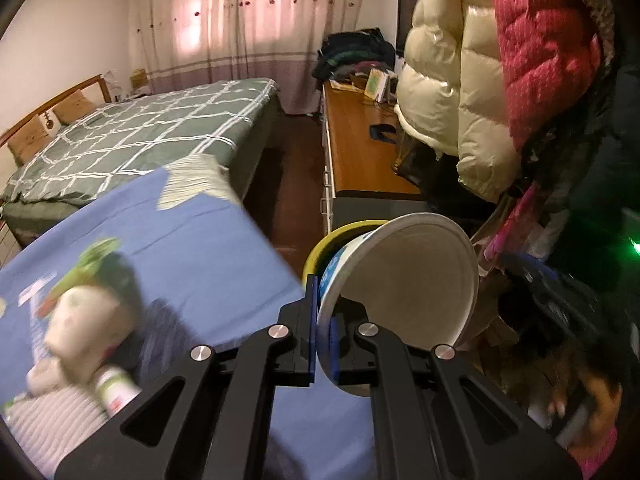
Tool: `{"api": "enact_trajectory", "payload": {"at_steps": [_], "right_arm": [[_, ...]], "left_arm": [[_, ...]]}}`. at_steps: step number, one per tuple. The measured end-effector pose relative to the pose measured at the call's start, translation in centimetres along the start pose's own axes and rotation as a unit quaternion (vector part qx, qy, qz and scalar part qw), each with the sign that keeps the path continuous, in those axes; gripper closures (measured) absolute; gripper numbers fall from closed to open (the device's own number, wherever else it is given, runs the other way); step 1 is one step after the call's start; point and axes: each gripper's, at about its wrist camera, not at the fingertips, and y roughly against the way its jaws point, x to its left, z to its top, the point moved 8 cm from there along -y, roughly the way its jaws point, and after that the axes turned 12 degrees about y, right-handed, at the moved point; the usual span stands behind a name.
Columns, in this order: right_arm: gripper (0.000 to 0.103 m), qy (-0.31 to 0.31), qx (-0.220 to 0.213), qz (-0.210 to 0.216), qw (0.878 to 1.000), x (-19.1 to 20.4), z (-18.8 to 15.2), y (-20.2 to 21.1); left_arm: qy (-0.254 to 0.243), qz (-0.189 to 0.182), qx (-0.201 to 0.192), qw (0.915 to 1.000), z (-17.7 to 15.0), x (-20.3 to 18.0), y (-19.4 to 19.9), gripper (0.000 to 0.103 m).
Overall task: Collect trash
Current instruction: 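Carry the yogurt cup over the yellow bin and open the left tool, then move both tools from the bin back over the table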
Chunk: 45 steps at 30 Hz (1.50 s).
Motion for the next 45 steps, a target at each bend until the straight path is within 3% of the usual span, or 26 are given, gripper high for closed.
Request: {"api": "enact_trajectory", "payload": {"at_steps": [8,16,17,18,19,20,24,31,37,45], "right_arm": [[0.078,-0.009,0.007,-0.002,1.000,-1.9,-0.9,-0.3],[0.078,-0.020,0.016,-0.005,1.000,-3.3,-1.8,-0.7],[0.078,-0.020,0.017,-0.004,1.000,-3.2,-1.8,-0.8],[0.078,-0.020,0.018,-0.003,1.000,-3.3,-1.9,-0.9],[0.078,-0.020,0.019,-0.002,1.000,-3.2,-1.9,-1.0],[0.078,-0.018,0.019,-0.001,1.000,-3.1,-1.9,-1.1],[0.078,-0.015,0.021,0.001,1.000,-2.7,-1.9,-1.1],[0.078,-0.009,0.026,0.004,1.000,-2.2,-2.2,-1.3],[0.078,0.004,0.031,0.015,0.999,-0.7,-2.3,-1.5],[0.074,0.037,0.029,0.047,0.998,3.5,-1.8,-1.1]], "left_arm": [[0.003,-0.008,0.076,0.9971,-0.4,-4.7,-9.2,0.098],[-0.005,0.023,0.151,0.9883,-3.4,-5.5,-15.2,0.094],[-0.002,0.024,0.154,0.9878,-3.5,-5.5,-15.5,0.085],[0.001,0.023,0.153,0.9880,-3.6,-5.5,-15.7,0.052],[0.000,0.029,0.145,0.9890,-3.4,-5.4,-15.8,0.038],[-0.003,0.031,0.138,0.9900,-3.3,-5.5,-15.7,0.032],[0.003,0.022,0.134,0.9908,-2.8,-5.2,-15.3,0.032],[0.023,-0.001,0.096,0.9952,-1.4,-4.3,-10.5,0.031],[0.052,-0.013,0.041,0.9977,0.2,-1.6,-3.4,0.022],[0.112,0.010,-0.043,0.9928,0.1,6.8,7.4,0.008]]}}
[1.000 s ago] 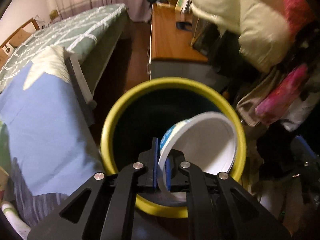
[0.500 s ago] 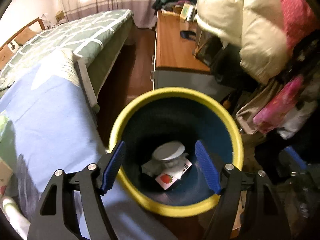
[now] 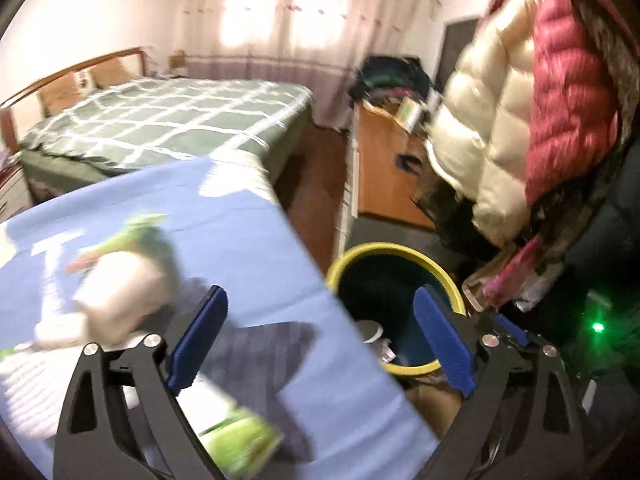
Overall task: Collect trash
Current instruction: 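Move both tools from the bin back over the table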
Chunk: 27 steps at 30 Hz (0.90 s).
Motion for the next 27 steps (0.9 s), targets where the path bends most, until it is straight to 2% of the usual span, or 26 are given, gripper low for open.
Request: {"api": "enact_trajectory", "payload": {"at_steps": [6,10,14,18,22,24,27], "right_arm": [[0.073,0.046,0.000,0.041,0.998,5.9,0.5,0.1],[0.073,0.087,-0.004,0.082,0.993,11.4,0.9,0.7],[0.071,0.133,-0.013,0.130,0.983,17.8,1.2,1.9],[0.066,0.185,-0.022,0.193,0.963,25.4,0.9,3.5],[0.062,0.241,-0.024,0.249,0.938,32.5,-0.6,5.4],[0.057,0.269,-0.025,0.263,0.926,35.2,-1.5,6.0],[0.051,0.305,-0.025,0.277,0.911,38.7,-2.9,6.3]], "left_arm": [[0.045,0.065,-0.070,0.9944,0.3,8.5,8.5,0.005],[0.084,0.112,-0.103,0.9848,-0.5,14.2,12.9,0.005],[0.126,0.149,-0.134,0.9715,-1.4,20.0,17.6,0.005],[0.158,0.186,-0.158,0.9570,-2.6,24.9,21.4,0.005],[0.185,0.203,-0.180,0.9447,-3.4,28.9,24.7,0.005],[0.190,0.206,-0.187,0.9416,-3.8,30.0,25.7,0.005],[0.193,0.203,-0.187,0.9415,-4.1,30.6,26.2,0.005]]}}
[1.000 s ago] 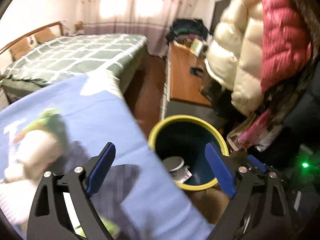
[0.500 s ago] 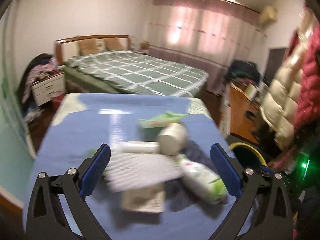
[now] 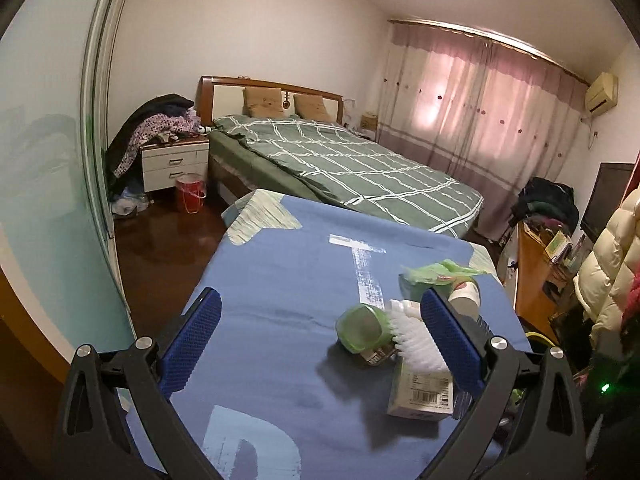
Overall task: Collect trash
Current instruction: 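Move both tools from the bin back over the table, then grasp the white foam mesh sleeve with the right tool and lift it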
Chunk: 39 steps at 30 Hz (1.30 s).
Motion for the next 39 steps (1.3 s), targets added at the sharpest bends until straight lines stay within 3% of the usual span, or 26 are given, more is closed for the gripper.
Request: {"api": "enact_trajectory", "payload": {"at_steps": [7,12,14,16,19,31,39], "right_arm": [[0.039,0.057,0.010,-0.020,0.998,2.8,1.4,-2.7],[0.040,0.080,0.018,-0.044,0.996,3.1,2.3,-4.5],[0.055,0.083,0.017,-0.049,0.995,2.7,2.4,-4.7],[0.078,0.088,0.019,-0.051,0.995,2.5,2.5,-4.7],[0.090,0.091,0.009,-0.054,0.994,2.2,2.8,-4.3],[0.092,0.014,-0.054,-0.017,0.998,-1.2,4.2,0.8],[0.092,-0.056,-0.083,-0.059,0.993,-7.2,3.8,4.3]], "left_arm": [[0.002,-0.003,0.012,0.9999,-0.8,-0.5,-0.7,0.005],[-0.002,-0.007,0.018,0.9998,-1.4,-1.3,-1.6,0.005],[-0.005,-0.010,0.021,0.9997,-1.6,-1.5,-1.7,0.005],[-0.009,-0.011,0.025,0.9996,-1.9,-1.7,-1.8,0.005],[-0.010,-0.014,0.030,0.9994,-2.3,-2.0,-2.0,0.005],[-0.022,-0.026,0.041,0.9986,-3.4,-3.5,-2.3,0.005],[-0.046,-0.042,0.067,0.9958,-5.5,-5.7,-3.3,0.005]]}}
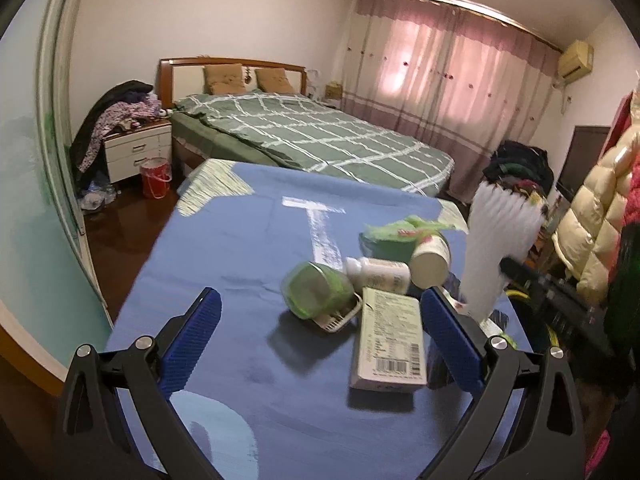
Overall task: Collect trash
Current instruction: 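Grasp the white foam mesh sleeve with the right tool and lift it, then carry the foam mesh sleeve into the yellow bin and open the right tool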
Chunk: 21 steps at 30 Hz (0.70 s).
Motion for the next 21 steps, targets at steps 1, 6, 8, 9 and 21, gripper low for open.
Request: {"api": "enact_trajectory", "payload": {"at_steps": [1,6,8,9,21], "right_arm": [[0.092,-0.008,-0.001,-0.006,1.000,-0.8,-0.1,0.3],[0.092,-0.064,-0.004,-0.059,0.996,-6.9,-1.2,1.7],[0.092,-0.087,-0.002,-0.090,0.992,-9.5,-2.0,2.1],[0.092,-0.096,0.001,-0.103,0.990,-10.5,-2.6,2.3],[0.092,-0.214,0.074,-0.264,0.938,-23.2,-10.5,1.7]], "left_arm": [[-0.005,-0.002,0.006,1.0000,-0.4,-0.4,-0.4,0.005],[-0.024,-0.010,0.033,0.9991,-2.2,-2.3,-2.0,0.005],[-0.029,-0.012,0.040,0.9987,-2.7,-2.8,-2.5,0.005],[-0.032,-0.013,0.044,0.9984,-2.9,-3.1,-2.8,0.005],[-0.047,-0.013,0.079,0.9957,-4.9,-4.5,-5.7,0.005]]}}
